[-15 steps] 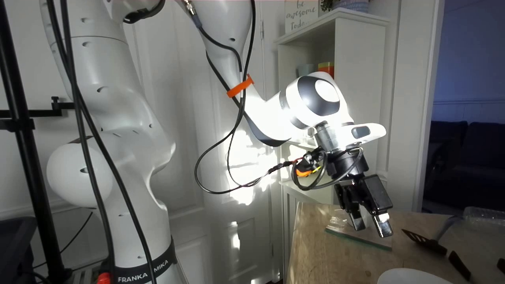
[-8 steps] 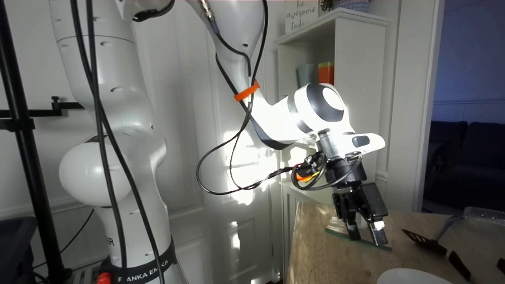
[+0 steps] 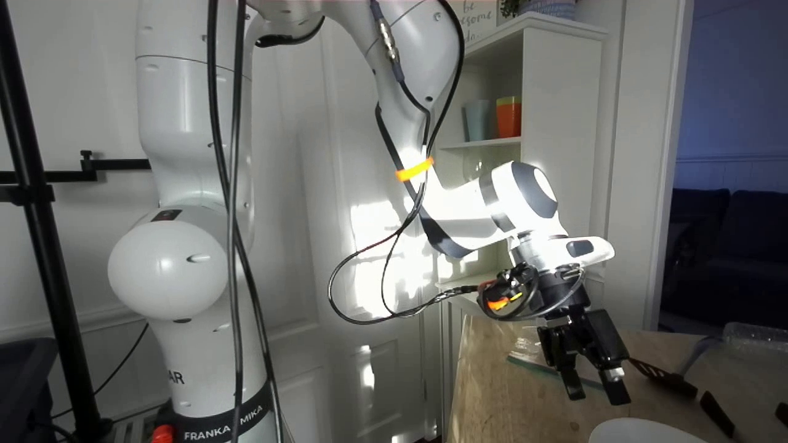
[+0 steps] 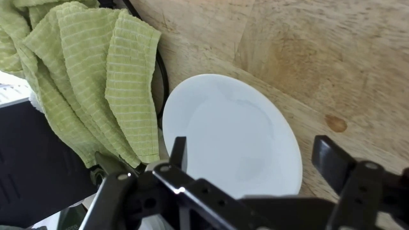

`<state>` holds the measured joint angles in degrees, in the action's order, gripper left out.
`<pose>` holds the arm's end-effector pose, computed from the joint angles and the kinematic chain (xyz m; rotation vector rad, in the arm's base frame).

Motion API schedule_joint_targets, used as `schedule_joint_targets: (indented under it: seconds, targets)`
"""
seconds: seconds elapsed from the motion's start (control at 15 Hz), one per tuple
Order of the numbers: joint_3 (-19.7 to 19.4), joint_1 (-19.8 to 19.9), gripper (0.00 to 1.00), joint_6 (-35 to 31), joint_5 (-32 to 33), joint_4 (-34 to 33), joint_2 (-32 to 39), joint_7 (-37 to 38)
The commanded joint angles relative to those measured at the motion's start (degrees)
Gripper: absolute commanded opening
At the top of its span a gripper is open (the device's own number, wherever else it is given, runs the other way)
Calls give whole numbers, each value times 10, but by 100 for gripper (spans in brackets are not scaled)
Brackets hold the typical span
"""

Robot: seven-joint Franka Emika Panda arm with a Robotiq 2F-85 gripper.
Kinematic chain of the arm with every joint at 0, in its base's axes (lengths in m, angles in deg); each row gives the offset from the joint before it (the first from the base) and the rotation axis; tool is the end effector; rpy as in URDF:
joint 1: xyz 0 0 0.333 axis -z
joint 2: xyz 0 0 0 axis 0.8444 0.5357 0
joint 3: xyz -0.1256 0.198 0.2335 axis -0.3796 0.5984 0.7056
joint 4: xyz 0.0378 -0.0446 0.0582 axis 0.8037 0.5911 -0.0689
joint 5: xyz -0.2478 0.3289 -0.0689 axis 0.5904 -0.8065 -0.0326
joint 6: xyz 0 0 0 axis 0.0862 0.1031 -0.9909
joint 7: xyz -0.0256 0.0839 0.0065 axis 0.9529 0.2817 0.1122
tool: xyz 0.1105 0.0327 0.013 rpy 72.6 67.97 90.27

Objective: Pick up the white plates and put them on the bottom white shelf

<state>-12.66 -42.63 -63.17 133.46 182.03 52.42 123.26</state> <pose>0.4461 -0.2021 0.2307 2.4167 -0.6131 -0.0565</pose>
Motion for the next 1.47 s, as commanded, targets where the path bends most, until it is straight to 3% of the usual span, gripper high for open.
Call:
schedule_joint_targets:
  seconds: [0.0, 0.4, 1.0, 1.07, 1.13, 1.4]
  targets:
    - [-22, -31, 100, 15, 24, -43, 57, 35]
    - [-44, -55, 100, 15, 28, -92, 117, 51]
    - [-64, -60, 100, 34, 23, -142, 172, 38]
    - [-65, -60, 94, 34, 21, -144, 176, 36]
    - [-65, -60, 74, 34, 20, -148, 180, 35]
    - [-65, -60, 44, 27, 18, -153, 188, 32]
